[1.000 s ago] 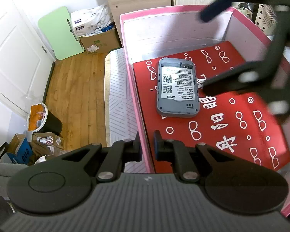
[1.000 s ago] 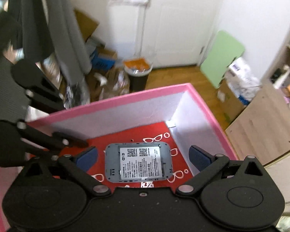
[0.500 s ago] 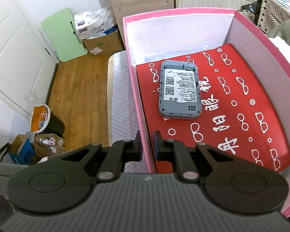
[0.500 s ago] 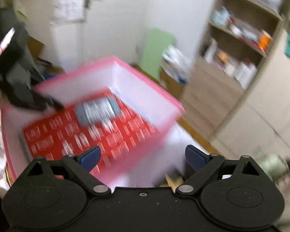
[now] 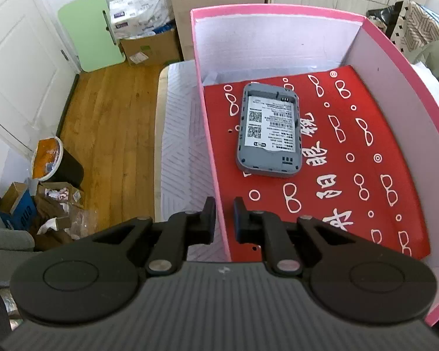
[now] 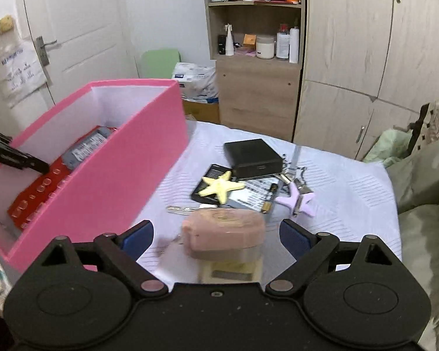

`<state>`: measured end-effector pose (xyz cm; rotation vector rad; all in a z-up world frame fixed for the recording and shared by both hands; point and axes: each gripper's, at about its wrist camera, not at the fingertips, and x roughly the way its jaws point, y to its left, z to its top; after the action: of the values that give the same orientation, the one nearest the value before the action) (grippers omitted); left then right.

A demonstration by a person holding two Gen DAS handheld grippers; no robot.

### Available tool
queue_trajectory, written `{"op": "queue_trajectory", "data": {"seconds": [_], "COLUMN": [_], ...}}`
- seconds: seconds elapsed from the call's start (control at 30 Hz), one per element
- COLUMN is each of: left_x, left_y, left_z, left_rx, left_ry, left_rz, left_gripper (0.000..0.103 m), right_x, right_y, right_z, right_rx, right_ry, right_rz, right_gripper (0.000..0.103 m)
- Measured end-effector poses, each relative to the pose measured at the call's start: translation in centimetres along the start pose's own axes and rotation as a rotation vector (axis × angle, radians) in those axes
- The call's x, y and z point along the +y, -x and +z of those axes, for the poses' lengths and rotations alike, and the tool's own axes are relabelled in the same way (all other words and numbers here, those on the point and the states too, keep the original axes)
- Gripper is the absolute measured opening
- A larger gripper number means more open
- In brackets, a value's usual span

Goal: Organize rigid objects
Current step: 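Grasp the pink round tape measure with the right gripper, then place the pink tape measure in the box beside the router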

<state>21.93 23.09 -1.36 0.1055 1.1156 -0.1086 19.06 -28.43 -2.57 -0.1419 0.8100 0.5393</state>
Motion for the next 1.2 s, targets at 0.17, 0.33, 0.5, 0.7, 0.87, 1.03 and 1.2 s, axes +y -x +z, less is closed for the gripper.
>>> {"op": "queue_trajectory", "data": {"seconds": [0.17, 0.33, 0.5, 0.7, 0.87, 1.03, 1.2], "left_x": [-0.1, 0.0, 0.1, 0.1, 0.2, 0.6, 1.3], "left_y": [-0.2, -0.3, -0.3, -0.4, -0.5, -0.5, -0.1], "left_z": [0.3, 0.3, 0.4, 0.5, 0.6, 0.6, 0.7], "left_rx": [0.019, 0.025, 0.031, 0.038, 0.043, 0.043, 0.030], "left_ry": [-0.004, 0.000, 0.002, 0.004, 0.015, 0.038, 0.082], "left_rz": [-0.007, -0.014, -0.016, -0.022, -0.028, -0.045, -0.067], "left_gripper": [0.013, 0.014, 0.014, 0.014, 0.014, 0.014, 0.014], "right_x": [-0.9, -1.5, -1.4, -0.5, 0.4, 1.4, 2.5], "right_y": [-1.9, -4.2, -4.7, -3.4, -1.1, 1.5, 4.1], "right_z": [0.8, 0.5, 0.1, 0.3, 0.9, 2.7, 7.0], "right_rx": [0.069, 0.130, 0.123, 0.116, 0.071, 0.006, -0.061], "right_ry": [0.017, -0.038, -0.059, -0.023, -0.001, 0.057, 0.215], "right_rz": [0.038, 0.053, 0.066, 0.067, 0.078, 0.084, 0.138], "right_gripper": [0.094, 0.091, 0.081, 0.081, 0.081, 0.081, 0.081]}}
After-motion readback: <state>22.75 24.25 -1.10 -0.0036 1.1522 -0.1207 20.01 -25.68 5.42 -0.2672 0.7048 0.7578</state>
